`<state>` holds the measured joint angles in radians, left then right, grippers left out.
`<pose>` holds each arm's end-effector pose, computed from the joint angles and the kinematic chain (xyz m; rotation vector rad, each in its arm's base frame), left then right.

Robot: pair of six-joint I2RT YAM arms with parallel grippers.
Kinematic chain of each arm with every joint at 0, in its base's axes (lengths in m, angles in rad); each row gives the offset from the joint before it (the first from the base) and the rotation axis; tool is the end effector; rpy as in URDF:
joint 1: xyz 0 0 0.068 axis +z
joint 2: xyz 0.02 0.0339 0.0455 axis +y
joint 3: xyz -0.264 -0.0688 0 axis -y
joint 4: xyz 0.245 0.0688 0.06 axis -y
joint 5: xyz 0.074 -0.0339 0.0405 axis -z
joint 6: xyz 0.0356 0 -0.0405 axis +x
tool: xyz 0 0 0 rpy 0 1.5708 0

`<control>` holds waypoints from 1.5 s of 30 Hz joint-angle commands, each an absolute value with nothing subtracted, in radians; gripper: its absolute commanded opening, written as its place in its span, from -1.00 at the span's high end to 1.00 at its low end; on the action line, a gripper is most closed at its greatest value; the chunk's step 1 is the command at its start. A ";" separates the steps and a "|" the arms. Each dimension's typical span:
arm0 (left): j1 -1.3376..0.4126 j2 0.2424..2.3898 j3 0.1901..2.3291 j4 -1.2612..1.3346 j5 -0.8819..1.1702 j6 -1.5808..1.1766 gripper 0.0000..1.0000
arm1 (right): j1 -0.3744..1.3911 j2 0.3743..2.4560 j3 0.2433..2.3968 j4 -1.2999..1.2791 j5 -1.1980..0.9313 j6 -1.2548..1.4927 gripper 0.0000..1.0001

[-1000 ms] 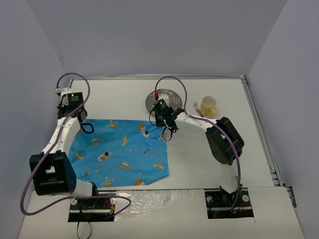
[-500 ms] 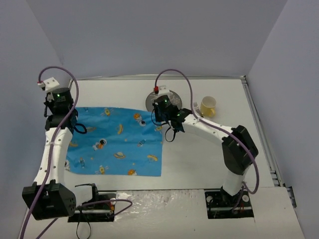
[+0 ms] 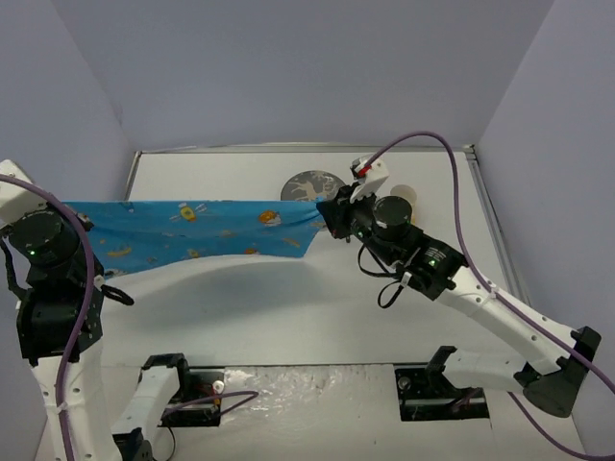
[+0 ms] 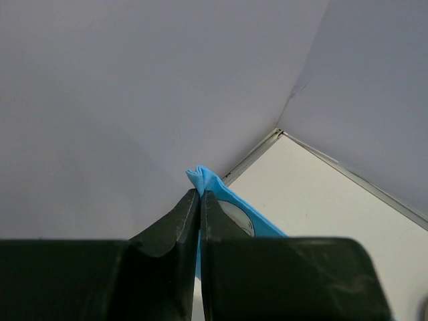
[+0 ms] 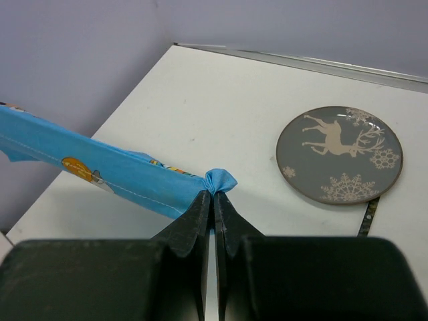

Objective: Set the dinner table for one person

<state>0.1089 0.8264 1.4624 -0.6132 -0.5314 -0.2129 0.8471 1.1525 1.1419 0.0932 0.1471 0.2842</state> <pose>0.1047 0.0296 0.5039 -0.6539 1.4168 0.3286 0.1809 0.1968 0.4211 -0.3087 1.5106 0.7992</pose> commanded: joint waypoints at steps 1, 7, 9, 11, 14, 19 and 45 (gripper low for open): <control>0.098 0.785 1.548 -0.673 -0.574 -0.175 1.00 | 0.861 1.025 1.110 0.125 0.072 0.268 1.00; 0.086 0.780 1.607 -0.693 -0.591 -0.139 1.00 | 0.864 1.003 1.143 0.094 -0.056 0.302 1.00; 0.085 0.809 1.596 -0.674 -0.585 -0.134 1.00 | 0.864 1.032 1.161 0.094 -0.065 0.314 1.00; 0.084 0.837 1.559 -0.645 -0.578 -0.145 1.00 | 0.864 1.064 1.183 0.090 -0.037 0.328 1.00; 0.084 0.915 1.485 -0.595 -0.576 -0.169 1.00 | 0.854 1.172 1.216 0.059 0.048 0.386 1.00; 0.086 1.051 1.294 -0.502 -0.575 -0.209 1.00 | 0.798 1.399 1.229 0.012 0.031 0.506 1.00; 0.199 1.628 1.181 -0.188 -0.601 -0.288 1.00 | 0.728 1.932 1.271 0.255 0.118 0.373 1.00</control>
<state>0.1791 1.6110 1.1178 -0.2466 -0.5691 -0.2771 0.7349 1.9075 1.1958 0.1965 0.0756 0.4089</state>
